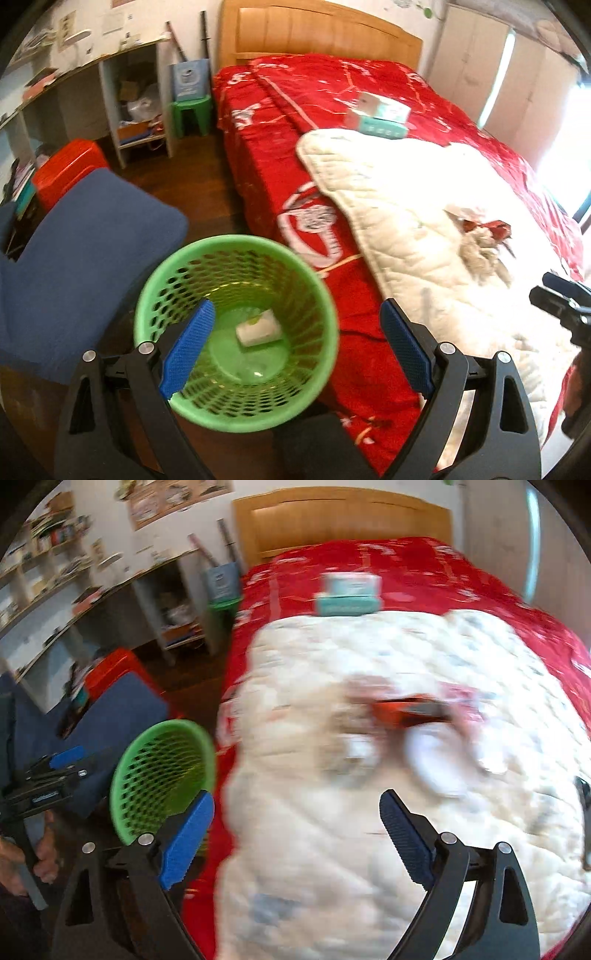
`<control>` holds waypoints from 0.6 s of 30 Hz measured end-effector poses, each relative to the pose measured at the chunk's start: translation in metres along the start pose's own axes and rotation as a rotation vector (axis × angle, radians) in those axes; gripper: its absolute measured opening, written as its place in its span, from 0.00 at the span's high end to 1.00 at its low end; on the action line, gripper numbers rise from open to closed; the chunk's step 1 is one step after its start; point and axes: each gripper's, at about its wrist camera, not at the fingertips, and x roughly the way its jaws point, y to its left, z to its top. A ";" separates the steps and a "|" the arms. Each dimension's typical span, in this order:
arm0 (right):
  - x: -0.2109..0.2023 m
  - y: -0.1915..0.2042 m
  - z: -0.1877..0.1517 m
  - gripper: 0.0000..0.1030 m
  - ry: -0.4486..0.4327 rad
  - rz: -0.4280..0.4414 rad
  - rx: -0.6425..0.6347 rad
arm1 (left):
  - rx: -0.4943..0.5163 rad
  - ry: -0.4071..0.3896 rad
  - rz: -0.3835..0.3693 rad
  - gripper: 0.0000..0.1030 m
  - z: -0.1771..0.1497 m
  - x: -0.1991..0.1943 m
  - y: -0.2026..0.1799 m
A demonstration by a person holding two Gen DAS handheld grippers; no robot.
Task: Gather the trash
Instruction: 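Grasp the crumpled tissue with the left tool while the right tool grasps the clear rectangular container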
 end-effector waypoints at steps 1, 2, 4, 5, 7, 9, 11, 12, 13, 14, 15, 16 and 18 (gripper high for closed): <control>-0.003 -0.017 0.000 0.12 -0.003 -0.028 0.015 | 0.010 0.002 -0.005 0.13 0.002 0.002 -0.008; -0.005 -0.028 -0.001 0.12 -0.006 -0.049 0.026 | 0.018 0.003 -0.010 0.13 0.003 0.003 -0.014; -0.009 -0.059 -0.001 0.11 -0.010 -0.092 0.058 | 0.036 0.006 -0.025 0.13 0.006 0.005 -0.028; -0.011 -0.071 -0.001 0.11 -0.011 -0.109 0.070 | 0.042 0.007 -0.032 0.13 0.007 0.006 -0.034; -0.013 -0.101 0.000 0.11 -0.014 -0.156 0.101 | 0.060 0.010 -0.045 0.13 0.010 0.009 -0.047; -0.014 -0.126 0.001 0.11 -0.014 -0.184 0.131 | 0.077 0.010 -0.052 0.13 0.013 0.012 -0.059; -0.013 -0.149 0.003 0.11 -0.012 -0.212 0.149 | 0.095 0.011 -0.064 0.13 0.015 0.014 -0.071; -0.012 -0.161 0.004 0.11 -0.009 -0.227 0.152 | 0.104 0.012 -0.070 0.13 0.017 0.016 -0.078; -0.010 -0.170 0.007 0.11 -0.005 -0.242 0.153 | 0.111 0.015 -0.077 0.13 0.018 0.018 -0.085; -0.009 -0.178 0.009 0.11 -0.002 -0.249 0.152 | 0.118 0.018 -0.086 0.13 0.019 0.019 -0.089; -0.007 -0.187 0.011 0.11 0.002 -0.254 0.154 | 0.128 0.021 -0.099 0.13 0.021 0.021 -0.097; -0.004 -0.196 0.013 0.11 0.007 -0.257 0.158 | 0.134 0.021 -0.105 0.13 0.022 0.022 -0.102; 0.004 -0.210 0.016 0.11 0.032 -0.252 0.158 | 0.150 0.023 -0.123 0.13 0.026 0.025 -0.113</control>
